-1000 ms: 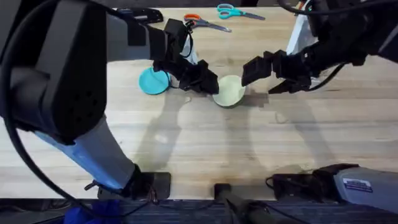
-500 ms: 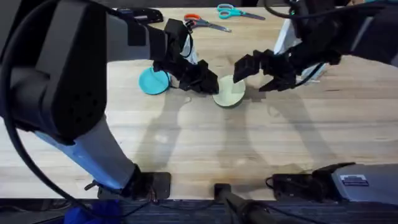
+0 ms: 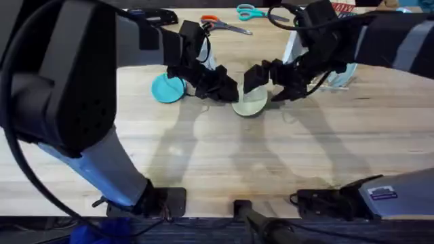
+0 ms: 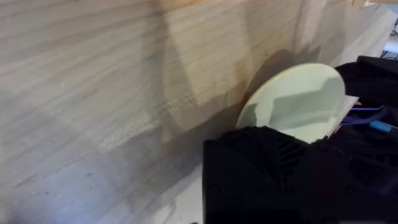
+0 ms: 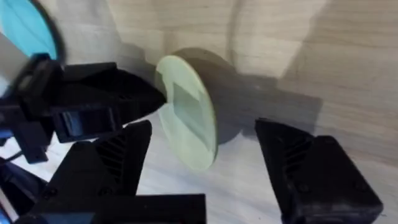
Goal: Pick up the plates from the table one by one and place each into a slot on the dish rack.
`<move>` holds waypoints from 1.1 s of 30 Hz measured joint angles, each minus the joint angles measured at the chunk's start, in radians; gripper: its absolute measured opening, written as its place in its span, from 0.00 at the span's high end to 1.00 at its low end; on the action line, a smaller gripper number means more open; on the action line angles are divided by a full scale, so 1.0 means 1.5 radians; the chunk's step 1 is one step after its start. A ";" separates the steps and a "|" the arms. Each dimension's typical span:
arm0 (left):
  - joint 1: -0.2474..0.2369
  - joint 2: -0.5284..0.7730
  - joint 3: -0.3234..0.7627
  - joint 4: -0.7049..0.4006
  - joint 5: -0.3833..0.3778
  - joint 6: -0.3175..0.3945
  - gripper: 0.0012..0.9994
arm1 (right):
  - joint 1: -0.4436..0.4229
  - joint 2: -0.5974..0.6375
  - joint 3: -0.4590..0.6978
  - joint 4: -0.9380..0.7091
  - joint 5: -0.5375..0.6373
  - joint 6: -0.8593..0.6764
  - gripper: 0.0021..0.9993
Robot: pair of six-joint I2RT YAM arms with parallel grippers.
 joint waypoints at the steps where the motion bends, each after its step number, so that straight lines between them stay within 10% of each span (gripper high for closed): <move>1: 0.000 0.000 0.000 0.000 0.000 0.000 0.96 | 0.000 0.000 0.000 0.006 0.000 0.003 0.00; 33: 0.000 0.000 0.000 0.000 0.000 0.000 0.96 | 0.006 0.039 0.000 0.039 -0.019 -0.001 0.00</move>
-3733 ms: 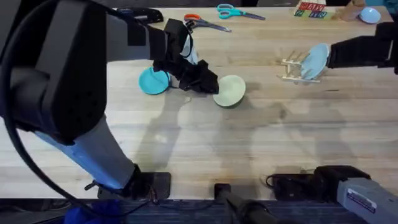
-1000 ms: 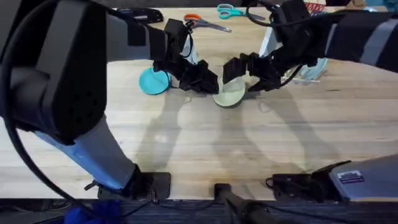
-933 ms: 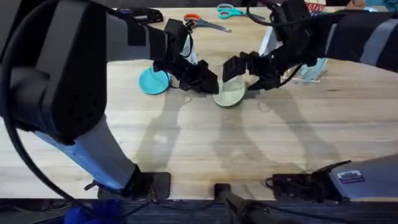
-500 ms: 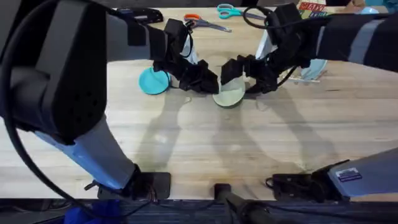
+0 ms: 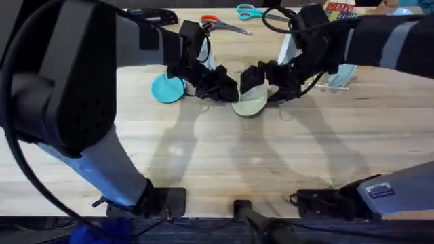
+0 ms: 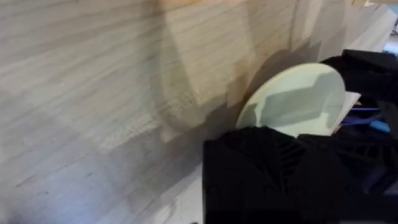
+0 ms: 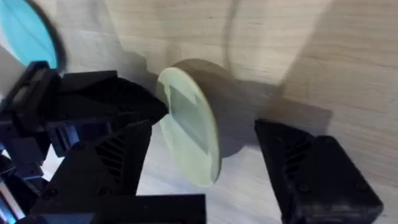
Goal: Pick up the plates from the table one by one and place each into a slot on the dish rack.
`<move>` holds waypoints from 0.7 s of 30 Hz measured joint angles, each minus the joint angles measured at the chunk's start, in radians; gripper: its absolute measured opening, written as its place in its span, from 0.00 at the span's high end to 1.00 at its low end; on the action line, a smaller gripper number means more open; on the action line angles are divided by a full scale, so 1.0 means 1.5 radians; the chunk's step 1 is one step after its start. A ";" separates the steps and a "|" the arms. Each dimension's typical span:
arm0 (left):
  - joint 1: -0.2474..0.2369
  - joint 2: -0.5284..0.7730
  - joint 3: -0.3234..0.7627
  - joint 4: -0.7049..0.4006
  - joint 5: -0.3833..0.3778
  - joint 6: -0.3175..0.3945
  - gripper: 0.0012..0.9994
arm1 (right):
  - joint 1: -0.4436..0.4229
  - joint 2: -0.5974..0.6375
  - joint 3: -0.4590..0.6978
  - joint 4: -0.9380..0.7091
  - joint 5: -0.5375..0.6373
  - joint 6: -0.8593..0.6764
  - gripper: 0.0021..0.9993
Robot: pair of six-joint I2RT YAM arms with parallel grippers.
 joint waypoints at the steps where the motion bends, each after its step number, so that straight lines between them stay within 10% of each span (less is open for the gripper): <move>1: 0.000 0.000 0.000 0.000 0.000 0.000 0.96 | 0.000 0.000 0.000 0.001 -0.002 -0.003 0.00; 8: 0.000 0.000 0.000 0.000 0.000 0.000 0.96 | 0.003 0.002 0.000 0.005 -0.012 -0.011 0.01; 21: 0.000 0.000 0.000 0.000 0.000 0.000 0.96 | 0.005 0.010 0.000 0.005 -0.016 -0.017 0.44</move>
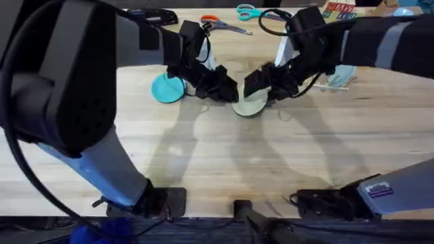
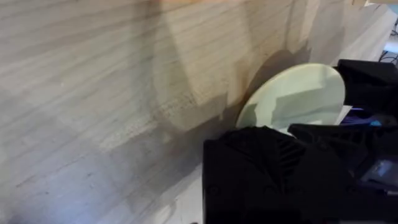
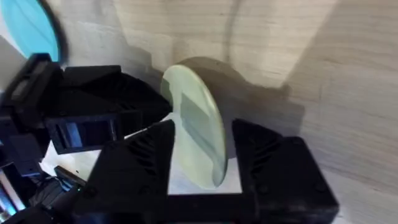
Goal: Pick up the plates from the table one by one and place each into a slot on the dish rack.
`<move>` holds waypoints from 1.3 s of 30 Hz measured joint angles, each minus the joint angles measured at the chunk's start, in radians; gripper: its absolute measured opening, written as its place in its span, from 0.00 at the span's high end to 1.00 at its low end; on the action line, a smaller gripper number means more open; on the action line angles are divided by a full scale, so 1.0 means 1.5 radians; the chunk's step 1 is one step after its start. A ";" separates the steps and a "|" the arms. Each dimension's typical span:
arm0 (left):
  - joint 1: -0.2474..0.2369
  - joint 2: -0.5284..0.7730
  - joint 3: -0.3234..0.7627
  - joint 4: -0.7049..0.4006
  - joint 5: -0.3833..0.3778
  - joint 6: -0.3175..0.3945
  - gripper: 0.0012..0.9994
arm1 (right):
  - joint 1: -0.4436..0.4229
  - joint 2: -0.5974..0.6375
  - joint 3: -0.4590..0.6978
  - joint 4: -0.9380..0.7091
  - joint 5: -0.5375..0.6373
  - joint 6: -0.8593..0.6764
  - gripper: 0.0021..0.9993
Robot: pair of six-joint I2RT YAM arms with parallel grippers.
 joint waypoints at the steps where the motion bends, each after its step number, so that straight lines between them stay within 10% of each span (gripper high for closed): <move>1: 0.000 0.000 0.000 0.000 0.000 0.000 0.96 | 0.000 0.000 0.000 0.000 0.000 0.000 0.48; 7: 0.004 0.000 0.001 0.000 0.003 0.000 0.96 | -0.012 -0.012 0.001 0.004 -0.032 0.001 0.95; 26: 0.001 -0.019 -0.007 0.006 -0.007 0.011 0.96 | -0.008 -0.018 0.006 -0.016 -0.046 -0.038 0.97; 39: -0.005 -0.263 -0.017 -0.092 -0.130 0.069 0.96 | 0.002 -0.120 -0.003 -0.062 0.001 -0.099 0.97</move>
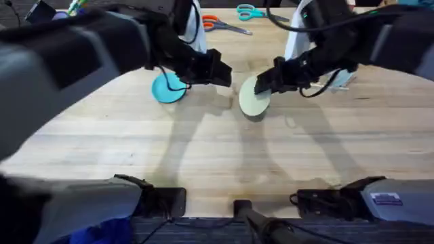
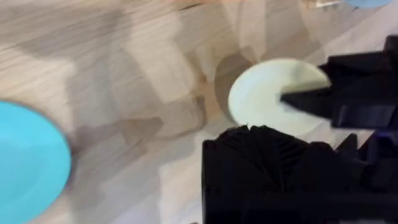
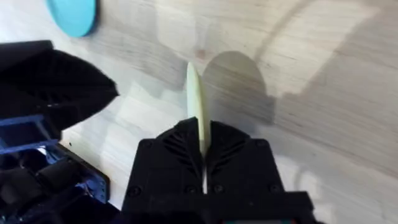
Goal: Pick up the plates from the table one by one and place each into a slot on the dish rack.
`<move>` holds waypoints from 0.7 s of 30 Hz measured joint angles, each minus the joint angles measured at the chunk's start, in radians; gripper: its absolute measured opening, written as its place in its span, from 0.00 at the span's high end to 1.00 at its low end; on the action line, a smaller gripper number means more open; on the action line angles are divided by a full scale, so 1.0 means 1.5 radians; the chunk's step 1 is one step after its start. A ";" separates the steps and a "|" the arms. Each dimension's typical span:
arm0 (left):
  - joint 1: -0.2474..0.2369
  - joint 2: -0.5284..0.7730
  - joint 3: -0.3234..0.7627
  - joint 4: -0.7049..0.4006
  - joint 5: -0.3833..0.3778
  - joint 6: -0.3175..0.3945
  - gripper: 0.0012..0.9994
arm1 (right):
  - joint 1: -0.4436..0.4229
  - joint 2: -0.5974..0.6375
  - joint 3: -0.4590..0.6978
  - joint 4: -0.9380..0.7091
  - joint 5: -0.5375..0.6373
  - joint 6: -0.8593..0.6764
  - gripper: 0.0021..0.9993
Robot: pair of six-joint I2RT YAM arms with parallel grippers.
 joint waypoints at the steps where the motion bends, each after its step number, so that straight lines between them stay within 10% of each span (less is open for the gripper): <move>1: 0.000 -0.019 0.000 -0.016 -0.010 0.007 0.96 | 0.000 -0.017 0.000 -0.006 0.006 -0.005 0.97; 21: 0.000 -0.329 0.000 -0.242 -0.236 0.054 0.96 | 0.000 -0.372 0.000 -0.150 0.186 -0.044 0.97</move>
